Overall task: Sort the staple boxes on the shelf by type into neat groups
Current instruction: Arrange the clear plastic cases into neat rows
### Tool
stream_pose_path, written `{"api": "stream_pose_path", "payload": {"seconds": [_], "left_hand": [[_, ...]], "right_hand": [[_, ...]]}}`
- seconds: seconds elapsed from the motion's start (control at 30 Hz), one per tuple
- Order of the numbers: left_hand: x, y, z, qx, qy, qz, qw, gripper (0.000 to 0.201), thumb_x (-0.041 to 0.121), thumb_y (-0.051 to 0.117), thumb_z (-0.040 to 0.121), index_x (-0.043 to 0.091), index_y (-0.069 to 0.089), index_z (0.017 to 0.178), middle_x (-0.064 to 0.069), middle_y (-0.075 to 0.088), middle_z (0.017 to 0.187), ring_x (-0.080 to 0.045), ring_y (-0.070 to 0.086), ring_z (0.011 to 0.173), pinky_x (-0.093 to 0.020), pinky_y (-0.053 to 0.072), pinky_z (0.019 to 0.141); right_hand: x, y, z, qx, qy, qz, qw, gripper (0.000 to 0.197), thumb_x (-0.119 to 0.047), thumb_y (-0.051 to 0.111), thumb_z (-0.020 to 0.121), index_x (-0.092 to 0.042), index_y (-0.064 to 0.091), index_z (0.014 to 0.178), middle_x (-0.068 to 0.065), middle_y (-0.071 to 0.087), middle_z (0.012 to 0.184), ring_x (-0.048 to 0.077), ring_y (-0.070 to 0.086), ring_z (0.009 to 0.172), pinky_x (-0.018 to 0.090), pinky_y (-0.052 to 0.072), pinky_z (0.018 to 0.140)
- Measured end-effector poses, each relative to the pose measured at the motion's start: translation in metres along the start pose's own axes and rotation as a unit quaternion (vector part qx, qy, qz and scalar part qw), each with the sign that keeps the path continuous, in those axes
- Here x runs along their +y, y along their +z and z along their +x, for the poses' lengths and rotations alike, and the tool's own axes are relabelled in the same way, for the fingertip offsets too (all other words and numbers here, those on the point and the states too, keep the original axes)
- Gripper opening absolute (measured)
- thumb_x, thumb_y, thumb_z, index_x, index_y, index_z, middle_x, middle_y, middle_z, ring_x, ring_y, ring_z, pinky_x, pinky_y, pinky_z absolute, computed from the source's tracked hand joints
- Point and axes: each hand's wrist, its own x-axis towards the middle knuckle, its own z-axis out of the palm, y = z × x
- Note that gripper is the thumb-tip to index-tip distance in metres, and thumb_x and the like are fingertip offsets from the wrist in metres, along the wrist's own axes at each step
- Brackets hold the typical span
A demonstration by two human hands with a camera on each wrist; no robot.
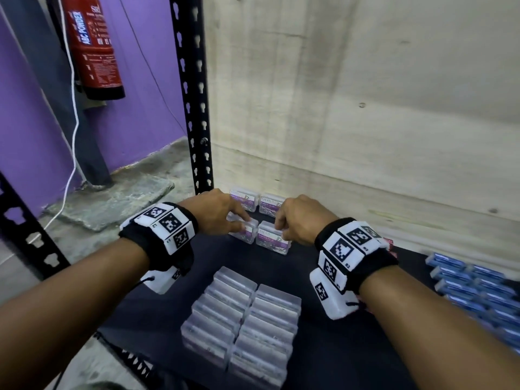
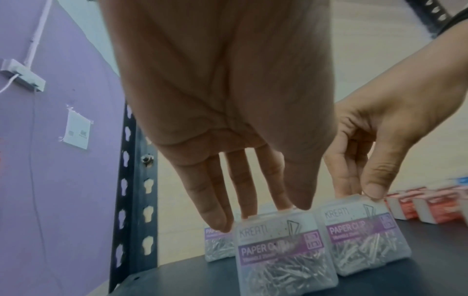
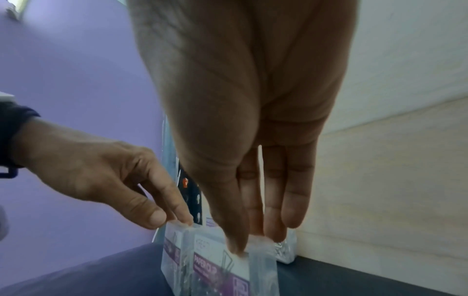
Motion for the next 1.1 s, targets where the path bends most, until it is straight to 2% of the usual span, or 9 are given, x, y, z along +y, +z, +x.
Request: {"api": "stream_pose_path", "payload": {"seconds": [0.1,0.23,0.33,0.43,0.47,0.57,0.8,1.0,1.1], "left_hand": [[0.008,0.004,-0.015,-0.019,0.013,-0.001,1.0,0.033,0.053,0.059,0.089,0.045,0.065,0.121,0.005,0.066,0.12,-0.015,0.062,0.102,-0.034,0.051,0.092],[0.017,0.008,-0.034,-0.039,0.028,-0.015,0.999,0.036,0.056,0.058,0.089,0.045,0.064,0.122,0.009,0.064,0.126,-0.013,0.06,0.111,-0.034,0.049,0.098],[0.023,0.009,-0.045,-0.043,0.041,-0.015,0.998,0.034,0.054,0.057,0.089,0.044,0.065,0.121,0.013,0.064,0.126,-0.01,0.06,0.113,-0.03,0.048,0.099],[0.027,0.01,-0.053,-0.038,0.059,-0.019,0.997,0.031,0.049,0.057,0.091,0.043,0.066,0.12,0.022,0.063,0.125,-0.004,0.059,0.113,-0.019,0.045,0.096],[0.028,0.011,-0.056,-0.039,0.062,-0.022,0.997,0.03,0.049,0.057,0.091,0.043,0.066,0.119,0.023,0.063,0.125,-0.003,0.059,0.113,-0.019,0.045,0.096],[0.029,0.015,-0.064,-0.039,0.068,-0.022,0.997,0.033,0.053,0.057,0.09,0.043,0.066,0.12,0.02,0.063,0.125,-0.004,0.059,0.112,-0.025,0.047,0.099],[0.031,0.021,-0.077,-0.025,0.091,0.003,0.996,0.036,0.054,0.053,0.092,0.042,0.062,0.125,0.018,0.061,0.129,-0.003,0.056,0.118,-0.025,0.044,0.101],[0.034,0.025,-0.084,-0.018,0.101,0.006,0.995,0.04,0.057,0.049,0.093,0.04,0.062,0.127,0.015,0.061,0.127,-0.005,0.058,0.113,-0.026,0.046,0.098],[0.035,0.026,-0.088,-0.014,0.108,0.01,0.994,0.039,0.056,0.049,0.094,0.04,0.061,0.128,0.014,0.061,0.127,-0.004,0.057,0.116,-0.027,0.046,0.099]], "right_hand": [[0.001,0.006,-0.02,-0.002,-0.001,0.004,1.0,0.023,-0.002,0.068,0.09,-0.016,0.076,0.107,0.003,0.069,0.116,0.019,0.068,0.099,0.033,0.055,0.091],[0.002,0.014,-0.042,0.0,0.002,0.021,1.0,0.023,-0.002,0.066,0.09,-0.017,0.076,0.105,0.003,0.068,0.115,0.02,0.067,0.102,0.032,0.054,0.094],[0.003,0.018,-0.056,-0.006,-0.004,0.018,1.0,0.023,-0.004,0.067,0.09,-0.02,0.075,0.105,0.001,0.069,0.114,0.019,0.065,0.104,0.031,0.052,0.095],[0.004,0.023,-0.067,0.002,-0.009,0.019,1.0,0.024,-0.005,0.067,0.09,-0.022,0.074,0.105,0.003,0.067,0.118,0.022,0.065,0.106,0.035,0.052,0.096],[0.004,0.024,-0.07,0.004,-0.008,0.02,1.0,0.025,-0.004,0.066,0.09,-0.022,0.074,0.105,0.003,0.066,0.118,0.023,0.065,0.106,0.035,0.052,0.095],[0.002,0.027,-0.076,0.0,-0.004,0.018,1.0,0.027,-0.002,0.063,0.09,-0.022,0.074,0.104,0.002,0.066,0.118,0.023,0.065,0.105,0.035,0.054,0.093],[0.002,0.03,-0.085,-0.016,-0.004,0.019,1.0,0.028,-0.001,0.061,0.091,-0.021,0.075,0.104,0.003,0.068,0.116,0.025,0.066,0.104,0.037,0.055,0.092],[0.002,0.03,-0.091,-0.031,-0.012,0.021,0.999,0.029,-0.002,0.061,0.092,-0.022,0.072,0.11,0.001,0.067,0.12,0.023,0.064,0.108,0.034,0.053,0.095],[0.002,0.03,-0.093,-0.034,-0.014,0.022,0.999,0.029,-0.001,0.06,0.092,-0.022,0.072,0.11,0.0,0.067,0.121,0.022,0.065,0.107,0.034,0.054,0.094]]}}
